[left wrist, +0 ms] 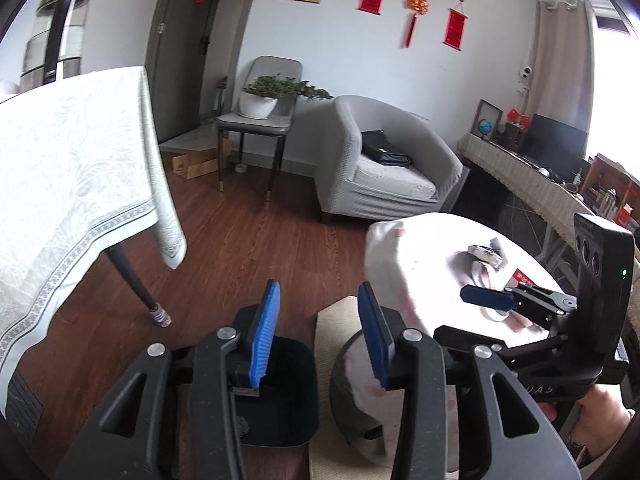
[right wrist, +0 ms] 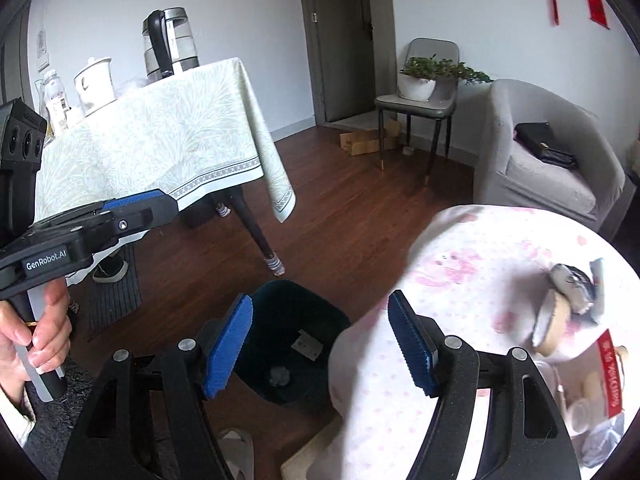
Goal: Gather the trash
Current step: 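Return both grippers to the table and grasp the clear plastic lid with the left gripper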
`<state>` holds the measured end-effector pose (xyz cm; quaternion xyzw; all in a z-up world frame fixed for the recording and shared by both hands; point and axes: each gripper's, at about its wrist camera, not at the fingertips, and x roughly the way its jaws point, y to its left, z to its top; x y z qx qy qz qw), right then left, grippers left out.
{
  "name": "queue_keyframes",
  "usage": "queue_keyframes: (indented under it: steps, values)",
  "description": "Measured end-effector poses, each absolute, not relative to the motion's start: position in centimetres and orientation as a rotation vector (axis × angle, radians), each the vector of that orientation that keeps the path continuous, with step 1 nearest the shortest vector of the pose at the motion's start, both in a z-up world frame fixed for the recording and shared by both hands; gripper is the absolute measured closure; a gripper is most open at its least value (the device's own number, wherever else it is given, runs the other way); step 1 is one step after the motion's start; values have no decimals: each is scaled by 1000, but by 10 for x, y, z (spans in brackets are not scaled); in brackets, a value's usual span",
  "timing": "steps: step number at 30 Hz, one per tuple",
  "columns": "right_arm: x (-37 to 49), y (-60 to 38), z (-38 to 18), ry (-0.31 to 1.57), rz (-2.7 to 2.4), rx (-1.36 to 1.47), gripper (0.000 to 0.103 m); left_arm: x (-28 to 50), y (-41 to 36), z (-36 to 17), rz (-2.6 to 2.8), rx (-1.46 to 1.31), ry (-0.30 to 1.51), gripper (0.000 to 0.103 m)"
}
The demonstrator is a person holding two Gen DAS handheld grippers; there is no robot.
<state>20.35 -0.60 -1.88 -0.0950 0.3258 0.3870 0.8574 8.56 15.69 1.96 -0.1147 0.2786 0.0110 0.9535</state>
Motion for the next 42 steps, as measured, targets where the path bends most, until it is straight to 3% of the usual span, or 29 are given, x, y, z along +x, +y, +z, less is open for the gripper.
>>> queue_keyframes:
  steps: [18, 42]
  values:
    - [219, -161, -17, 685, 557, -135, 32, 144, 22, -2, -170, -146, 630, 43]
    - [213, -270, -33, 719, 392, -104, 25, 204, -77, -56, -252, -29, 786, 40]
